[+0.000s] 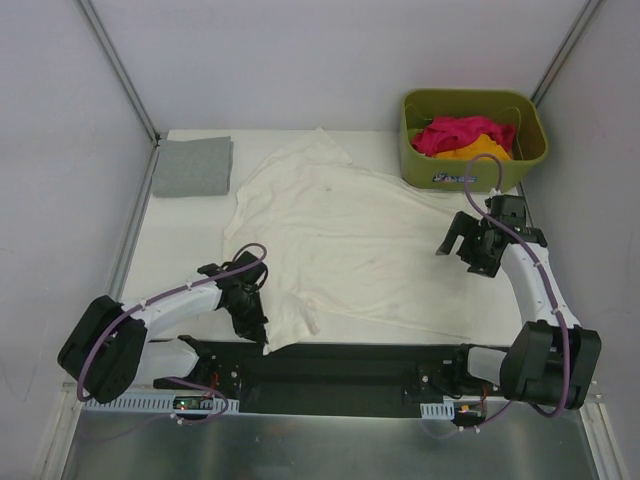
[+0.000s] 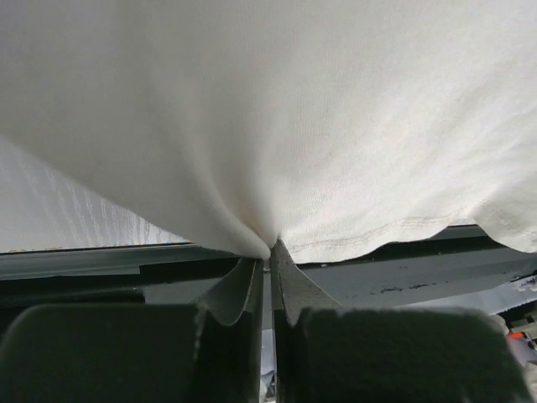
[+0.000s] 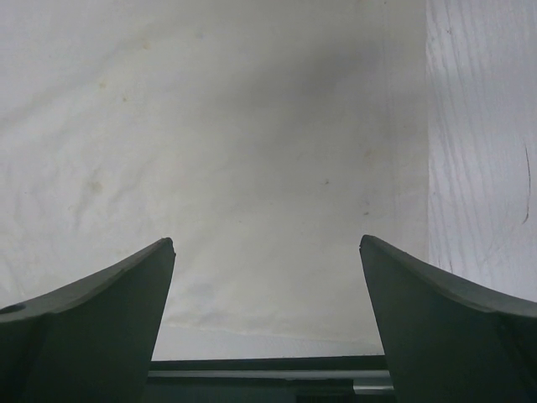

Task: Fold and stack the t-shirts
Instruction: Grap the side of the flattened tshirt closest away from the robot with both arms

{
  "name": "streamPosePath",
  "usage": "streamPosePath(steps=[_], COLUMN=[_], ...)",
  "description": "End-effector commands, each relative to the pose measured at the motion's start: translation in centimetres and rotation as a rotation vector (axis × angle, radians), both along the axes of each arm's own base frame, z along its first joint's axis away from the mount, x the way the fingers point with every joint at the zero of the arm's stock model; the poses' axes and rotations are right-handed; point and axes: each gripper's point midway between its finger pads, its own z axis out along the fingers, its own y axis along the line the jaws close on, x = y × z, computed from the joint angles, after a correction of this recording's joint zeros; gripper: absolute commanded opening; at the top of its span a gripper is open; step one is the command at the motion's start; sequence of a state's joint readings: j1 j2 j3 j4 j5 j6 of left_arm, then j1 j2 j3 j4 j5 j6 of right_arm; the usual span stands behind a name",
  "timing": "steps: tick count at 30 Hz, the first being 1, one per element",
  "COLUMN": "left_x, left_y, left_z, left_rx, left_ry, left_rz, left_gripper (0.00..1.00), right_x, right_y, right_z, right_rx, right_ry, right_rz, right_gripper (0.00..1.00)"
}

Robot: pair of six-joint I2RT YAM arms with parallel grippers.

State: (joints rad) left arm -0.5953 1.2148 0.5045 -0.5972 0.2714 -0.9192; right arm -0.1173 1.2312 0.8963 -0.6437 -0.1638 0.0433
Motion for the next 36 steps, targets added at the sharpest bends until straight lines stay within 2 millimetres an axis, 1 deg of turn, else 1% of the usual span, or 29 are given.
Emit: streamPosePath(steps=[1, 2, 3, 5, 6, 8, 9, 10, 12, 13, 16, 18, 19, 20, 21, 23, 24, 25, 27, 31, 32, 34, 36], left_x=[2.2, 2.0, 1.8, 1.0, 0.8, 0.4, 0.3, 0.4, 0.6, 1.0, 1.4, 1.6, 1.8, 1.9, 2.0, 2.3, 2.4, 2.6, 2.8, 3.3, 3.4, 3.6, 3.6], left_y=[-1.1, -1.2, -1.2, -1.4, -1.5, -1.6, -1.6, -1.7, -1.7, -1.9, -2.2, -2.3, -2.2, -2.2, -2.2, -2.2, -2.2, -2.3, -2.3, -2.3, -2.3, -2.3, -2.3], left_z=[1.4, 1.6, 1.7, 2.2, 2.3, 2.6, 2.7, 3.0, 3.4, 3.8, 4.6, 4.8, 4.9, 4.9, 4.9, 5.0, 5.1, 5.2, 5.3, 5.4, 5.3, 5.4, 5.4], left_rx=[-0.070, -0.085, -0.095, -0.134, -0.147, -0.166, -0.176, -0.185, -0.188, -0.198, -0.208, -0.210, -0.207, -0.204, -0.198, -0.192, -0.193, -0.192, -0.186, -0.173, -0.169, -0.167, -0.164], left_ry=[-0.143, -0.141, -0.141, -0.129, -0.123, -0.125, -0.127, -0.143, -0.159, -0.176, -0.195, -0.204, -0.214, -0.216, -0.221, -0.229, -0.231, -0.238, -0.245, -0.252, -0.250, -0.253, -0.250], left_rz=[-0.009, -0.009, -0.008, -0.004, -0.004, 0.001, 0.001, -0.001, -0.001, -0.006, -0.017, -0.022, -0.020, -0.022, -0.022, -0.025, -0.027, -0.033, -0.037, -0.036, -0.037, -0.039, -0.041], left_gripper=[0.00, 0.00, 0.00, 0.00, 0.00, 0.00, 0.00, 0.00, 0.00, 0.00, 0.00, 0.00, 0.00, 0.00, 0.00, 0.00, 0.00, 0.00, 0.00, 0.00, 0.00, 0.00, 0.00], right_x=[-2.2, -2.6, -3.8, -5.1, -6.6, -7.9, -8.3, -9.2, -9.8, -10.4, -12.0, -13.0, -13.1, -13.5, -13.3, -13.4, -13.0, -13.1, -13.2, -13.0, -12.6, -12.5, -12.1], right_y=[0.2, 0.2, 0.4, -0.1, -0.3, -0.8, -0.7, -0.6, 0.0, 0.2, -0.3, -0.3, -0.2, -0.1, -0.1, 0.6, 0.7, 1.0, 1.2, 0.3, 0.0, -0.5, -1.1], right_z=[0.6, 0.9, 0.1, -0.3, -1.2, -1.9, -1.7, -2.6, -2.6, -3.1, -3.5, -4.0, -4.1, -4.7, -5.0, -5.8, -6.0, -6.3, -7.0, -7.8, -7.9, -8.5, -8.6], right_rx=[0.014, 0.014, 0.032, 0.011, 0.005, 0.010, 0.026, 0.057, 0.109, 0.119, 0.098, 0.096, 0.100, 0.109, 0.116, 0.154, 0.172, 0.187, 0.198, 0.150, 0.143, 0.115, 0.090], right_ry=[0.013, -0.005, 0.033, 0.046, 0.096, 0.121, 0.100, 0.125, 0.106, 0.123, 0.156, 0.192, 0.188, 0.204, 0.197, 0.210, 0.200, 0.209, 0.222, 0.226, 0.212, 0.211, 0.201], right_rz=[-0.073, -0.092, -0.133, -0.183, -0.212, -0.289, -0.309, -0.358, -0.387, -0.410, -0.473, -0.500, -0.508, -0.531, -0.543, -0.550, -0.565, -0.567, -0.570, -0.593, -0.597, -0.599, -0.605], right_gripper=[0.97, 0.97, 0.97, 0.97, 0.97, 0.97, 0.97, 0.97, 0.97, 0.97, 0.97, 0.97, 0.97, 0.97, 0.97, 0.99, 0.99, 0.99, 0.96, 0.90, 0.87, 0.84, 0.80])
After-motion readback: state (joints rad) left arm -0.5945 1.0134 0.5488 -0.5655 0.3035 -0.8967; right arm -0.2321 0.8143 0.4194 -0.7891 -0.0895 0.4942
